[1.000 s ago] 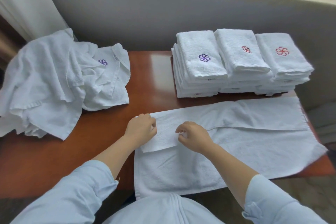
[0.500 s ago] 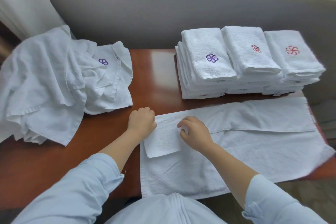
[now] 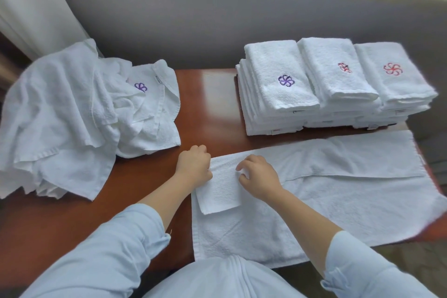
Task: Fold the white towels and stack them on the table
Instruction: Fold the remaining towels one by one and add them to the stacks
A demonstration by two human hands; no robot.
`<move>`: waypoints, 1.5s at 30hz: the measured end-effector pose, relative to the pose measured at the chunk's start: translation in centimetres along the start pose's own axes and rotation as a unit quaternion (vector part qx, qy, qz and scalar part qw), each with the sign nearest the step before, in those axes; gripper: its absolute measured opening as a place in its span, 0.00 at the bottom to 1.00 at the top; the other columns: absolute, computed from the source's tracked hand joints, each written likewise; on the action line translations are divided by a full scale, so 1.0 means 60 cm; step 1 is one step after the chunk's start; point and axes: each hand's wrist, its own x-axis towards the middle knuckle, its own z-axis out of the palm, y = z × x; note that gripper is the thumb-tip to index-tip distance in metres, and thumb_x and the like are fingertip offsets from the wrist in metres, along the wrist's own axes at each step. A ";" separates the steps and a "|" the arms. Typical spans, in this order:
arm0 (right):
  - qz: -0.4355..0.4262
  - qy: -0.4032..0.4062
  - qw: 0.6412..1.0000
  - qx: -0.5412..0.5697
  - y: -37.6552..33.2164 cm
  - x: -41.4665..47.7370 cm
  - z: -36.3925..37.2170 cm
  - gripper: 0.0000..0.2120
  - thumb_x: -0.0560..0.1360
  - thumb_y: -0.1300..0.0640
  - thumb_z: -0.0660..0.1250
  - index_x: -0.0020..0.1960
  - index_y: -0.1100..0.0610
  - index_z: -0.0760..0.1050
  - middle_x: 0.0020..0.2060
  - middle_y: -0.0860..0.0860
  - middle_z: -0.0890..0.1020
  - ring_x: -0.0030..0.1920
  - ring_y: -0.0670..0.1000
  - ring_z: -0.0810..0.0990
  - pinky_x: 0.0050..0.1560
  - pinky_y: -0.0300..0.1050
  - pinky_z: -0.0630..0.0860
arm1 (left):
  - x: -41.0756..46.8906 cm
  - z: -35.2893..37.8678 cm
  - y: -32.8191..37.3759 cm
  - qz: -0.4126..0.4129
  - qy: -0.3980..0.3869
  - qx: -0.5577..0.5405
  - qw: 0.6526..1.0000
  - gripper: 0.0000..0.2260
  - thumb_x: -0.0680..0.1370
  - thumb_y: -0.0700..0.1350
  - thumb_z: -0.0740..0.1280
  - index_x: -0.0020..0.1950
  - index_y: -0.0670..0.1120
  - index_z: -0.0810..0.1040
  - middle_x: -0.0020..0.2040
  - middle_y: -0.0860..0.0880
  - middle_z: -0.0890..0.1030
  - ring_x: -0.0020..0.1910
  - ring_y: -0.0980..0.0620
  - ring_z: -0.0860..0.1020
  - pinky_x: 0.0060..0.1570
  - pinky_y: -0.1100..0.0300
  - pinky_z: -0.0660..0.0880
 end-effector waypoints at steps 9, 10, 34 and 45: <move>-0.031 0.117 0.992 0.023 0.003 -0.007 -0.013 0.14 0.74 0.63 0.66 0.57 0.57 0.80 0.54 0.50 0.80 0.60 0.53 0.75 0.61 0.46 0.69 | 0.003 -0.044 -0.070 -0.065 0.046 -0.145 0.986 0.04 0.69 0.49 0.67 0.37 0.54 0.73 0.38 0.55 0.75 0.36 0.53 0.75 0.32 0.60 0.64; -0.020 0.096 0.995 0.014 0.002 -0.006 -0.013 0.16 0.74 0.62 0.65 0.61 0.56 0.79 0.57 0.50 0.78 0.62 0.53 0.73 0.62 0.45 0.68 | 0.005 -0.050 -0.080 -0.079 0.049 -0.137 0.986 0.04 0.69 0.49 0.66 0.37 0.53 0.72 0.37 0.55 0.76 0.36 0.53 0.75 0.32 0.60 0.64; 0.137 0.022 0.989 -0.046 0.224 -0.128 -0.091 0.26 0.76 0.58 0.63 0.74 0.54 0.64 0.74 0.52 0.63 0.73 0.53 0.62 0.71 0.47 0.62 | 0.037 -0.002 0.234 0.053 0.042 -0.050 0.996 0.31 0.72 0.36 0.64 0.74 0.50 0.64 0.68 0.48 0.68 0.64 0.46 0.69 0.51 0.54 0.70; 0.034 -0.023 0.990 -0.134 0.341 -0.142 -0.118 0.26 0.73 0.59 0.61 0.71 0.53 0.65 0.70 0.49 0.66 0.69 0.55 0.65 0.64 0.50 0.66 | 0.031 -0.012 0.298 -0.137 -0.036 0.017 0.990 0.20 0.72 0.28 0.63 0.61 0.45 0.71 0.56 0.47 0.74 0.53 0.46 0.74 0.37 0.56 0.72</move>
